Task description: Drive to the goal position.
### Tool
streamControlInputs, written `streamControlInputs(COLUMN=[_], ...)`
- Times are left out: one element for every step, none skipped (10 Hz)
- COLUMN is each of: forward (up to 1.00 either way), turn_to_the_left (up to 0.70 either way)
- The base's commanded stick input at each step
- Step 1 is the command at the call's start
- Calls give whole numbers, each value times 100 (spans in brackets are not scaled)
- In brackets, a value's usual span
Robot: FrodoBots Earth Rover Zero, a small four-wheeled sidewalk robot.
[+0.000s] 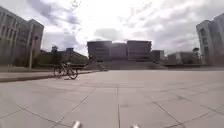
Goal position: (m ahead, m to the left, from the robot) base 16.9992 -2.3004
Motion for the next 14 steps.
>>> streamControlInputs(forward=[70, 70, 70, 70, 70, 70, 70, 70, 70, 70, 70, 70, 70, 70], turn_to_the_left=[0, 0, 0, 0, 0, 0, 0, 0, 0, 0, 0, 0, 0, 0])
